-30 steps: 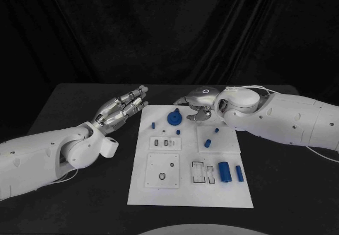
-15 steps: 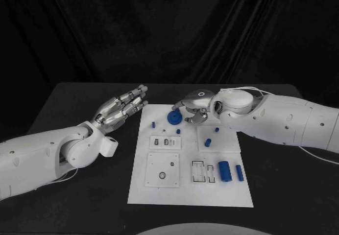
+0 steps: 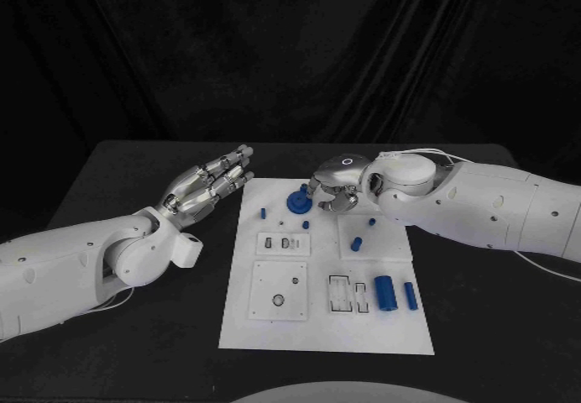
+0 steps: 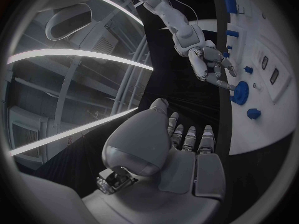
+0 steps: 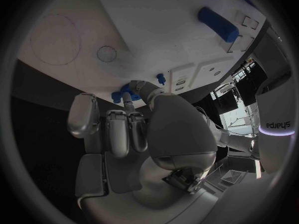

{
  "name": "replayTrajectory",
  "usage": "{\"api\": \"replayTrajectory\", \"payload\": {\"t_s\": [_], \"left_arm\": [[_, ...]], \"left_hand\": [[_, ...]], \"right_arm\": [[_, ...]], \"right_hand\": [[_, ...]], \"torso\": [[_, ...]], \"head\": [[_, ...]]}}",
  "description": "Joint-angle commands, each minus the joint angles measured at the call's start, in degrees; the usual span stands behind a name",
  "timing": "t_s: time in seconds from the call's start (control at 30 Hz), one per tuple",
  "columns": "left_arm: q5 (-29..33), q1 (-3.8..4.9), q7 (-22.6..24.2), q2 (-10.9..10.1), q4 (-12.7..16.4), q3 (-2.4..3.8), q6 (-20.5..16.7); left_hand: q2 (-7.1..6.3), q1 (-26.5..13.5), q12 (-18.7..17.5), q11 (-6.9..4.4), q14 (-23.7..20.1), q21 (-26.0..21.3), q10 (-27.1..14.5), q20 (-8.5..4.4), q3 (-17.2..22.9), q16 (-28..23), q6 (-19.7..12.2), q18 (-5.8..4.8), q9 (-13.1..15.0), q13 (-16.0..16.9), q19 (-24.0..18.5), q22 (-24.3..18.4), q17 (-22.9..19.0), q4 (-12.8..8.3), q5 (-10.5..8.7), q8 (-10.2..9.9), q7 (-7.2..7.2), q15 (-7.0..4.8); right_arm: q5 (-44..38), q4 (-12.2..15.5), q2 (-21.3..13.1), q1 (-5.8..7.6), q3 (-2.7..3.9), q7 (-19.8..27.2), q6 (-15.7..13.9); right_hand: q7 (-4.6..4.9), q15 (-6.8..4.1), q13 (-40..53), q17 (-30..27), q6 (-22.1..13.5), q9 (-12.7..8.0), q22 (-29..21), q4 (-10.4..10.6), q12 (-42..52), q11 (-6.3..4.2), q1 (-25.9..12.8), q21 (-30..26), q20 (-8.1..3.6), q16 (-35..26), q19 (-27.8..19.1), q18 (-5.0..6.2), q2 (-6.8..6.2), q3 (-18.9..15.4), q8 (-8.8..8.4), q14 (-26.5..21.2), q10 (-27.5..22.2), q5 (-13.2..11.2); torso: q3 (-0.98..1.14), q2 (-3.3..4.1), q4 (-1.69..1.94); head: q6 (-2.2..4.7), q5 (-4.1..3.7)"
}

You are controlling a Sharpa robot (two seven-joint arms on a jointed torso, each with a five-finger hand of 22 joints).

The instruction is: Assemble the parts on the task board

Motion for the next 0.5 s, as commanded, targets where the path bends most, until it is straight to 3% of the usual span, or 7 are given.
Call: {"api": "replayTrajectory", "payload": {"t_s": [0.03,0.23,0.37,0.5], "left_arm": [[-0.2,-0.11,0.5,0.1,0.0,0.04,0.8],[-0.2,-0.13,0.4,0.0,0.0,0.04,0.8],[-0.2,-0.14,0.3,-0.2,0.0,0.04,0.8],[-0.2,-0.14,0.3,-0.4,0.1,0.04,0.8]], "left_hand": [[-0.05,0.6,-0.1,0.38,-0.1,0.2,-0.1,0.32,0.3,0.0,-0.4,1.01,0.0,0.0,0.0,0.1,0.1,0.0,0.21,0.2,0.17,0.49],[-0.05,0.6,-0.1,0.38,-0.1,0.2,-0.1,0.32,0.3,0.0,-0.4,1.01,0.0,0.0,0.0,0.1,0.1,0.0,0.21,0.2,0.17,0.49],[-0.05,0.6,-0.1,0.38,-0.1,0.2,-0.1,0.32,0.3,0.0,-0.4,1.01,0.0,0.0,0.0,0.1,0.1,0.0,0.21,0.2,0.17,0.49],[-0.04,0.6,-0.1,0.4,-0.1,0.2,-0.1,0.33,0.4,0.0,-0.4,1.01,0.0,0.0,0.0,0.1,0.1,0.0,0.22,0.2,0.18,0.5]], "right_arm": [[-0.3,0.2,-0.3,-0.14,0.03,-0.7,0.2],[-0.3,0.6,-1.4,-0.13,0.03,-0.9,-1.1],[-0.3,1.3,-2.6,-0.09,0.03,-1.0,-2.5],[-0.3,2.9,-4.7,0.5,0.03,-1.4,-3.8]], "right_hand": [[0.27,0.22,15.1,12.3,1.4,0.7,4.4,-0.1,0.1,0.53,-0.6,-0.3,0.01,-0.1,0.2,0.51,0.03,0.2,0.66,4.8,6.1,0.1],[0.71,0.5,15.1,12.4,3.4,2.4,4.6,-0.4,0.1,0.88,-0.9,-0.4,0.28,-0.1,0.3,0.51,0.24,-0.4,1.98,4.8,6.1,-0.2],[0.5,0.47,15.1,12.4,4.4,4.7,4.7,-0.7,0.1,0.76,-0.9,-0.4,0.32,-0.1,0.4,0.53,0.63,-1.5,3.39,4.8,6.1,-1.2],[0.18,0.27,15.1,12.3,3.4,8.0,4.9,0.1,0.1,0.55,-1.6,-0.7,0.25,-0.2,0.6,0.52,1.42,-3.8,4.67,4.8,6.1,-6.4]], "torso": [[0.03,-0.06,-0.09],[0.05,-0.09,-0.09],[0.09,-0.06,-0.04],[0.09,-0.1,-0.05]], "head": [[-0.08,0.09],[-0.22,0.25],[-0.19,0.26],[-0.12,0.21]]}}
